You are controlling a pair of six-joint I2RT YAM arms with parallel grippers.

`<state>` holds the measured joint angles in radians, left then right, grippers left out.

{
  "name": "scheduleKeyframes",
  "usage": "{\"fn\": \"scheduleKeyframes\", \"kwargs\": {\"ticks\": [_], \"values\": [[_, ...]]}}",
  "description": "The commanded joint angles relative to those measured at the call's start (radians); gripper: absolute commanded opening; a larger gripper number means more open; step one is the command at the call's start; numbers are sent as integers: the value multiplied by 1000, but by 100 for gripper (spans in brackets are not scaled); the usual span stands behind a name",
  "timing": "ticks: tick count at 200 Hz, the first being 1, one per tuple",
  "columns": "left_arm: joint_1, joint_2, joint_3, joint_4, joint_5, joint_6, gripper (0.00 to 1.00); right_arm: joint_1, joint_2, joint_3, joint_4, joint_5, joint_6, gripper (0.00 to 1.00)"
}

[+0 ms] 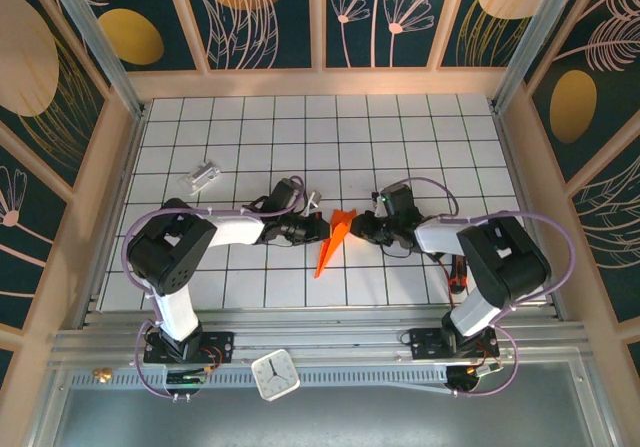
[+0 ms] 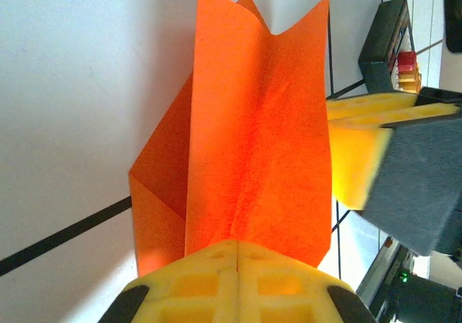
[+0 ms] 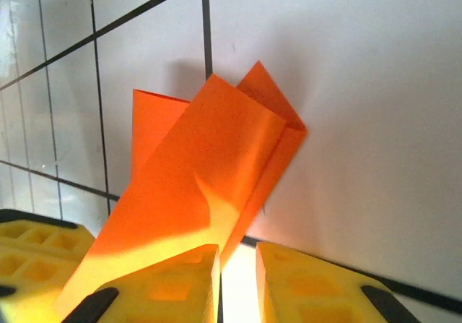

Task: Fold a paper plane with a square sheet of paper (pick it up from the middle)
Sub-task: Turn over a paper plane at the center of the table.

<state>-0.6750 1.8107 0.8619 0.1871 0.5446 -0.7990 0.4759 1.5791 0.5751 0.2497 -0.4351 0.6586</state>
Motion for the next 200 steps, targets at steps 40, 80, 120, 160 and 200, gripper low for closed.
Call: {"fn": "scheduleKeyframes", "kwargs": {"ticks": [40,80,120,160,200], "values": [[-40,-13,-1,64,4,-56,1,-30,-189,-109,23,-73,143,29],[-61,-3,22,52,0,-53,2,-26,-232,-158,70,-71,244,39],[-72,4,23,51,-3,-53,2,-10,-199,-159,147,-98,303,44],[-75,13,28,44,-2,-44,2,5,-158,-114,165,-103,309,45],[-78,19,31,43,0,-42,2,30,-90,-51,127,-88,288,45]]}}
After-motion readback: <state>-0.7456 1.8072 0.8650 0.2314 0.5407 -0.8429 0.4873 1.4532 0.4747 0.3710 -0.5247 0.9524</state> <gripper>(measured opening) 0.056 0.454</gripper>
